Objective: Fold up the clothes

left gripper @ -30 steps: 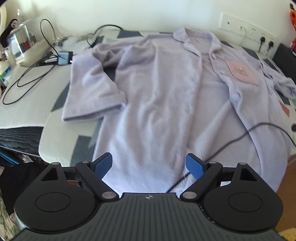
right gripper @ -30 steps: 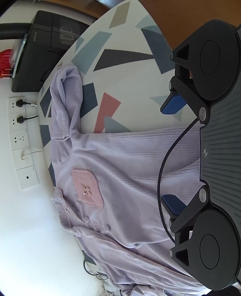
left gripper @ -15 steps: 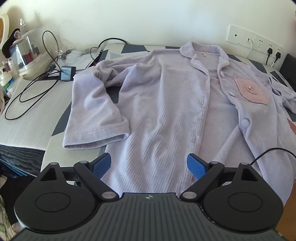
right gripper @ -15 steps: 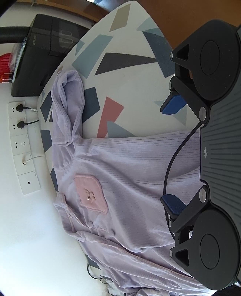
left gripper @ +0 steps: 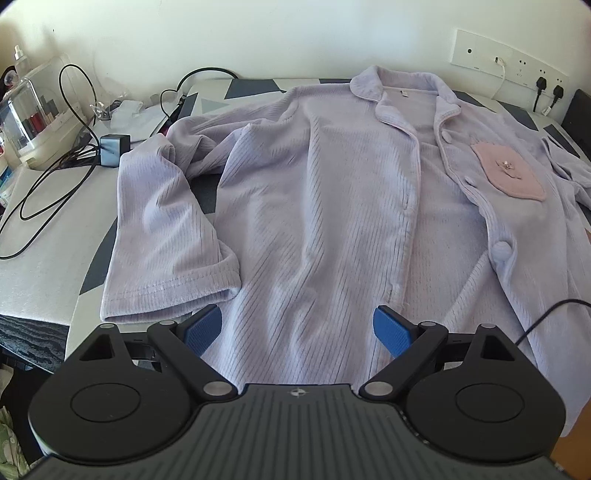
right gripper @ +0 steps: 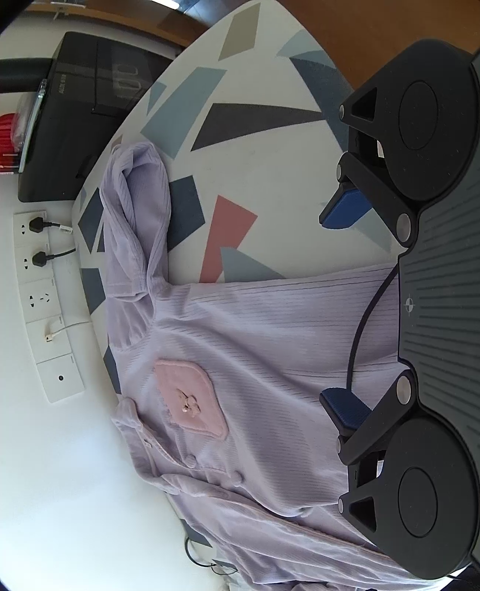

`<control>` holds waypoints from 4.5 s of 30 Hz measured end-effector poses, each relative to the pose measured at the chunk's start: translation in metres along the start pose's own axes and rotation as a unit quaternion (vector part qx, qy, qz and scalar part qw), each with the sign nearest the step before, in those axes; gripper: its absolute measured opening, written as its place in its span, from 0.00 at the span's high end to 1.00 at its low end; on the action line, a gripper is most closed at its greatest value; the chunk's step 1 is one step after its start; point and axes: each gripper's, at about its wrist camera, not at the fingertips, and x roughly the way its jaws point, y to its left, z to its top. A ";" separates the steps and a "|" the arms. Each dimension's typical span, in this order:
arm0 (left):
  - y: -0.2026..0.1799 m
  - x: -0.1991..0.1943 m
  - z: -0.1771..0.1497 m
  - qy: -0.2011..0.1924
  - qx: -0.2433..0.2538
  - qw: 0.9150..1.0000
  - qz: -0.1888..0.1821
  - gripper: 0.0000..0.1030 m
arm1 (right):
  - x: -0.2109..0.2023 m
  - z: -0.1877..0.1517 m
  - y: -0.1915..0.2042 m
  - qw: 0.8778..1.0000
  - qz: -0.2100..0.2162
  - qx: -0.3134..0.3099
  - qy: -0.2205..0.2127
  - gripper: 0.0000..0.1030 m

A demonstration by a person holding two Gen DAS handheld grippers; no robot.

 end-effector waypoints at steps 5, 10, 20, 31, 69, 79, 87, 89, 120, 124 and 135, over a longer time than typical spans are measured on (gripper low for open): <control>0.000 0.013 0.008 0.013 -0.001 1.000 -0.002 0.12 | 0.005 0.004 0.003 1.000 -0.005 0.000 0.002 0.11; -0.005 0.026 0.011 0.029 0.005 1.000 -0.003 0.12 | 0.011 0.008 0.004 1.000 -0.009 0.003 0.003 0.11; -0.017 0.046 0.014 0.052 0.021 0.998 -0.005 0.12 | 0.025 0.014 0.005 1.000 -0.015 0.001 0.016 0.11; -0.021 0.060 0.015 0.066 0.023 0.998 -0.005 0.12 | 0.033 0.017 0.009 1.000 -0.018 -0.008 0.024 0.11; -0.017 0.078 0.019 0.072 -0.004 0.997 -0.008 0.01 | 0.072 0.026 0.050 0.989 -0.063 -0.126 0.037 0.10; -0.015 0.078 0.019 0.069 -0.010 0.997 -0.013 0.00 | 0.063 0.031 0.040 0.992 -0.037 -0.120 0.020 0.17; -0.016 0.078 0.016 0.058 -0.011 0.998 -0.010 0.00 | 0.062 0.042 0.020 0.997 -0.019 -0.076 0.024 0.31; -0.017 0.078 0.016 0.058 -0.010 0.998 -0.010 0.00 | 0.066 0.042 0.018 0.996 -0.033 -0.076 0.027 0.31; -0.015 0.085 0.025 0.077 -0.013 0.997 -0.004 0.00 | 0.082 0.042 0.021 0.983 -0.115 -0.139 0.019 0.94; -0.016 0.084 0.026 0.081 -0.014 0.997 -0.003 0.00 | 0.084 0.042 0.023 0.982 -0.121 -0.146 0.017 0.94; -0.016 0.085 0.025 0.081 -0.014 0.997 -0.003 0.00 | 0.086 0.045 0.023 0.981 -0.126 -0.143 0.017 0.93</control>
